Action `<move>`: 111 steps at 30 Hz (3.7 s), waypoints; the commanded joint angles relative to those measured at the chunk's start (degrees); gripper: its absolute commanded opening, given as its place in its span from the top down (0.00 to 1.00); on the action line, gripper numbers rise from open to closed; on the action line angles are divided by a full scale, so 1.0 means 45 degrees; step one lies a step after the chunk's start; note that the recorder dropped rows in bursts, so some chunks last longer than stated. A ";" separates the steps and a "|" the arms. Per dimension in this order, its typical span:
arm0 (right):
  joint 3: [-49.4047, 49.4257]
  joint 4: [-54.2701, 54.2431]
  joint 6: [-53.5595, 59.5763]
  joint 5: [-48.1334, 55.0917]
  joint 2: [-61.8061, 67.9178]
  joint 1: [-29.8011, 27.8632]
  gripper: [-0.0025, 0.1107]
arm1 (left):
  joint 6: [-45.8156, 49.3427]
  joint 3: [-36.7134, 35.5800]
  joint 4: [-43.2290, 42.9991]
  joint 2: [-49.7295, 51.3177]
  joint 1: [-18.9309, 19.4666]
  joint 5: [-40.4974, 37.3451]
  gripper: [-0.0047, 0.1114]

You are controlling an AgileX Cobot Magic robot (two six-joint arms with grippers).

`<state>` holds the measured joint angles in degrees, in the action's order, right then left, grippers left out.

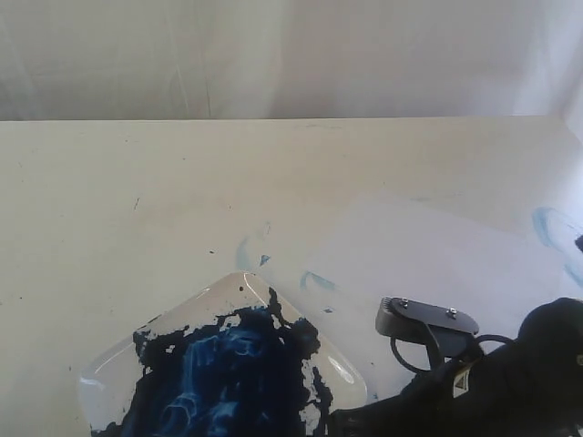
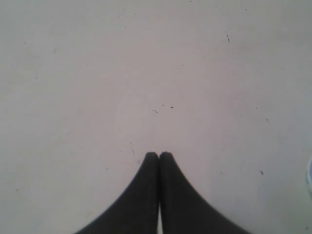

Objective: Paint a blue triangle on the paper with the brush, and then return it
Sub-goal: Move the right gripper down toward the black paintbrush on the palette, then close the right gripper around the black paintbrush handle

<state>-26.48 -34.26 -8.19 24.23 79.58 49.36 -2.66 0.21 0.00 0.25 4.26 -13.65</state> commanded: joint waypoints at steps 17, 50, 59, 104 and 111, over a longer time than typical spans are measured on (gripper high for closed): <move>-0.0062 0.0093 -0.0969 -0.1283 -0.0929 0.0054 0.98 | -0.0013 -0.0046 0.0085 -0.0056 0.0046 0.0027 0.96; 0.1835 -1.4596 0.4671 -1.1416 -0.7000 0.4924 0.98 | -0.0013 -0.0046 0.0085 -0.0056 0.0046 0.0027 0.96; 0.2204 -1.4596 0.3472 -1.0641 -0.4995 0.5592 0.98 | -0.0013 -0.0046 0.0085 -0.0056 0.0046 0.0026 0.96; 0.1853 -0.8726 -1.0281 -1.2405 0.1791 0.5569 0.58 | -0.0013 -0.0046 0.0085 -0.0056 0.0046 0.0026 0.96; 0.1469 -0.8755 -1.0281 -1.2834 0.2185 0.5569 0.58 | -0.0013 -0.0046 0.0085 -0.0056 0.0046 0.0026 0.96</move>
<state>-19.13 -74.31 -54.23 -32.47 89.20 74.25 -2.66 0.21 0.00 0.25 4.26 -13.65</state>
